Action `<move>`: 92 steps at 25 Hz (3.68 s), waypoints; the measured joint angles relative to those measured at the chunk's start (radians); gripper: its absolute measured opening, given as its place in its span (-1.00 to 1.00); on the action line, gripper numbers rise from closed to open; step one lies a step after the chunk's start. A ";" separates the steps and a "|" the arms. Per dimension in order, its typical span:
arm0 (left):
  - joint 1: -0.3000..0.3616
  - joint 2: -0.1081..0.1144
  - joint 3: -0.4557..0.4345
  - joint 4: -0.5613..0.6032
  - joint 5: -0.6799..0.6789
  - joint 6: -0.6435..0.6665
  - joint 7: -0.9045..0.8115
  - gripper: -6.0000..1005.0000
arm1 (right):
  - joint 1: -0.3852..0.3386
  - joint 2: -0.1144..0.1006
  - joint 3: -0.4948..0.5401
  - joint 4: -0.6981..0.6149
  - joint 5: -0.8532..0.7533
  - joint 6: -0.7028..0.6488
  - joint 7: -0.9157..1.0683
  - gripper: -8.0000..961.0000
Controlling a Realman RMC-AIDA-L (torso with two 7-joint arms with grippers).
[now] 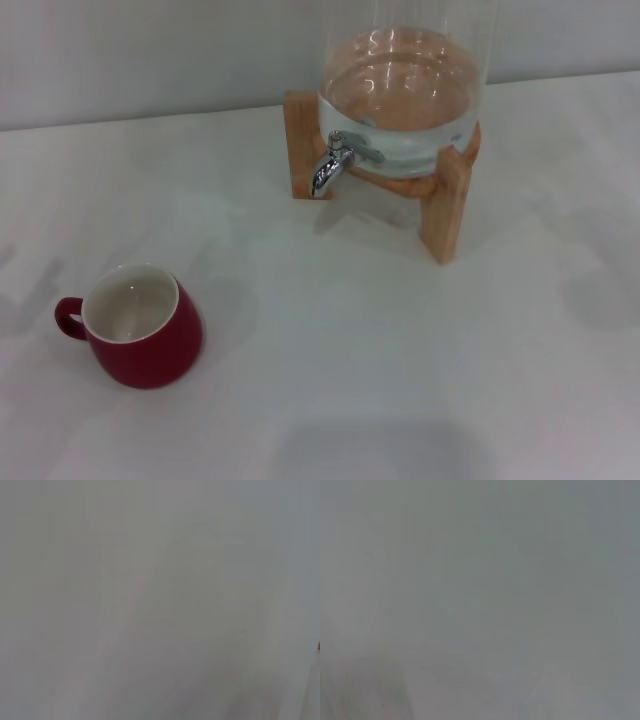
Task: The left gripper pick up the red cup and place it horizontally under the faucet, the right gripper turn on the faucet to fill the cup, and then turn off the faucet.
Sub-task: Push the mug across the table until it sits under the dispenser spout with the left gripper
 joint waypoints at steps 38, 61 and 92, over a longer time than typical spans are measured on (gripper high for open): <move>0.011 -0.002 -0.003 -0.069 0.084 0.029 0.096 0.51 | 0.001 0.011 0.000 0.003 -0.074 0.057 -0.236 0.50; 0.083 -0.008 -0.007 -0.174 0.106 -0.033 0.289 0.51 | 0.025 0.011 0.053 -0.001 -0.057 0.034 -0.224 0.50; 0.059 -0.005 -0.013 -0.253 0.132 0.125 0.351 0.51 | 0.023 0.011 0.054 -0.006 -0.057 0.037 -0.224 0.50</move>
